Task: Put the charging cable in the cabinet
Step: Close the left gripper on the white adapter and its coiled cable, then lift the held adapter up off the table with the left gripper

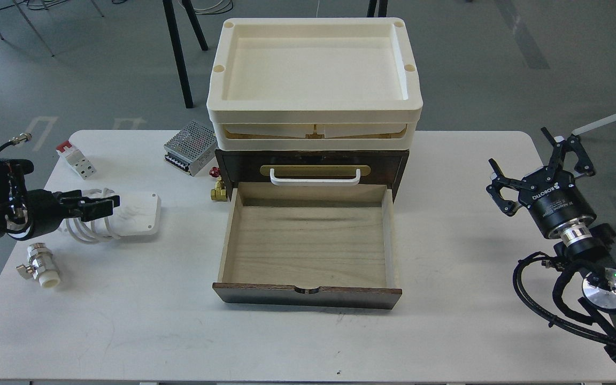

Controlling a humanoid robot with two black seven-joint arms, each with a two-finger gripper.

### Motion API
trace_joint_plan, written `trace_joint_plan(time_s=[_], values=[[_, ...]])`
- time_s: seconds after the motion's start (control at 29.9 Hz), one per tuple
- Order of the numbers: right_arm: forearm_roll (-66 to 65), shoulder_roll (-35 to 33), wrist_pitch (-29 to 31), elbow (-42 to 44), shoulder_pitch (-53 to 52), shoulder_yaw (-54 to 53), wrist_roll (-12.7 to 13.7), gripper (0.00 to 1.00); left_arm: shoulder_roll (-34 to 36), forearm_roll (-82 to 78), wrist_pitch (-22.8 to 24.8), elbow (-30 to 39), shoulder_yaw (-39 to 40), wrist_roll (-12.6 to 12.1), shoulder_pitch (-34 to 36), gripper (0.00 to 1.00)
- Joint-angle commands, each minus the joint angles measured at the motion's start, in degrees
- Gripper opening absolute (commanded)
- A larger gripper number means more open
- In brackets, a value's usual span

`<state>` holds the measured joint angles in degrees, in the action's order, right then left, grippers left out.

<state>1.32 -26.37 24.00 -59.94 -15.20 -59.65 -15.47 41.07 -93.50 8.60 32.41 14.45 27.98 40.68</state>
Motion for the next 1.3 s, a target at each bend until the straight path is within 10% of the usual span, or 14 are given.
trace_joint_plan(time_s=[0.0, 0.33, 0.77, 1.27], values=[[0.0, 0.0, 0.0, 0.0, 0.0, 0.0, 0.0, 0.99, -2.0, 0.3, -1.1, -2.9, 0.1, 0.0, -0.6, 0.97], [0.0, 0.0, -0.1, 0.0, 0.0, 0.0, 0.0, 0.99, -4.6, 0.1, -5.5, -5.1, 0.0, 0.0, -2.6, 0.94], [0.0, 0.0, -0.1, 0.0, 0.0, -0.1, 0.0, 0.99, -5.5, -0.1, -9.7, -6.6, -2.6, 0.0, -3.2, 0.11], [0.0, 0.0, -0.1, 0.0, 0.0, 0.0, 0.0, 0.99, -1.4, 8.3, -9.8, -6.2, -2.2, 0.0, -2.3, 0.02]])
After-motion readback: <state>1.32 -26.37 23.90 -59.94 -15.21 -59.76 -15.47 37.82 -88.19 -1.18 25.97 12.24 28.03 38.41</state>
